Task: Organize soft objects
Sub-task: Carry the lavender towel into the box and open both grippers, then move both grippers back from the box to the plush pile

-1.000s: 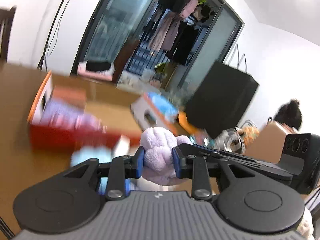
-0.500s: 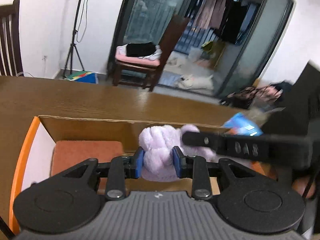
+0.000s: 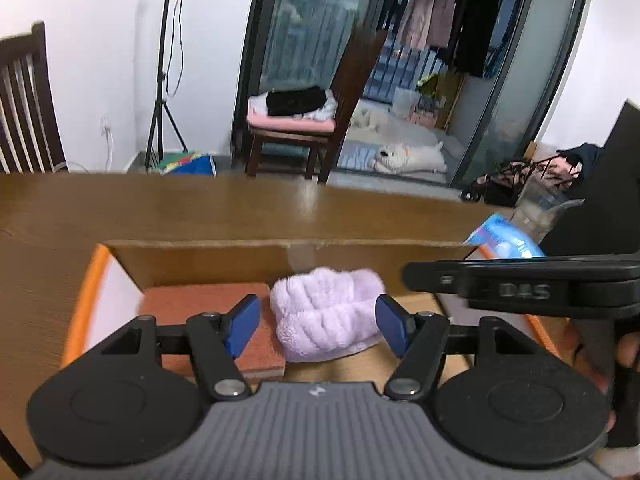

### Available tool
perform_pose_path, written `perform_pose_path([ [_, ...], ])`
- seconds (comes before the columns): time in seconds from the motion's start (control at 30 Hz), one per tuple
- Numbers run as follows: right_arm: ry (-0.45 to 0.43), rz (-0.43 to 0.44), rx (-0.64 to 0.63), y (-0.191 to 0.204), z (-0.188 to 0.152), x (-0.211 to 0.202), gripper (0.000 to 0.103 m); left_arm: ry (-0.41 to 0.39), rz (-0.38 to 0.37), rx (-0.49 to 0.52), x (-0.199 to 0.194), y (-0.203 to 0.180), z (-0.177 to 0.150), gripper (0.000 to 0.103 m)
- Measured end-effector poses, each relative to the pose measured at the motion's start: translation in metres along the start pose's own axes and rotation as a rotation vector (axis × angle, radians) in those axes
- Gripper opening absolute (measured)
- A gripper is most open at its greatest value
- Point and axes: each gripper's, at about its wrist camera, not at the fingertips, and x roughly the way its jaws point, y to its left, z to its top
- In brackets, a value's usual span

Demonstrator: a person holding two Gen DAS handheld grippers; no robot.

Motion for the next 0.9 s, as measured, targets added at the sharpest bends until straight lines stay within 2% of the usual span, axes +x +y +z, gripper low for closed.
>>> perform_pose_path([
  [0.13, -0.055, -0.001, -0.034, 0.009, 0.002, -0.066, 0.034, -0.059, 0.017, 0.032, -0.055, -0.011, 0.003, 0.072],
  [0.2, -0.065, 0.002, -0.044, 0.012, 0.001, -0.094, 0.042, -0.090, 0.019, 0.054, -0.083, -0.020, 0.003, 0.074],
  [0.3, -0.088, 0.001, -0.060, 0.019, -0.008, -0.138, 0.042, -0.137, 0.022, 0.081, -0.122, -0.031, -0.002, 0.079],
  [0.47, -0.133, -0.003, -0.099, 0.033, -0.034, -0.195, 0.046, -0.165, 0.038, 0.105, -0.166, -0.044, -0.027, 0.081],
  [0.57, -0.173, 0.006, -0.114, 0.039, -0.066, -0.225, 0.047, -0.202, 0.073, 0.118, -0.191, -0.049, -0.059, 0.081],
  [0.8, -0.286, 0.045, -0.205, 0.059, -0.170, -0.284, 0.052, -0.301, 0.062, 0.107, -0.248, -0.056, -0.164, 0.088],
  [0.9, -0.333, 0.053, -0.244, 0.067, -0.221, -0.302, 0.055, -0.286, 0.060, 0.066, -0.261, -0.053, -0.215, 0.090],
])
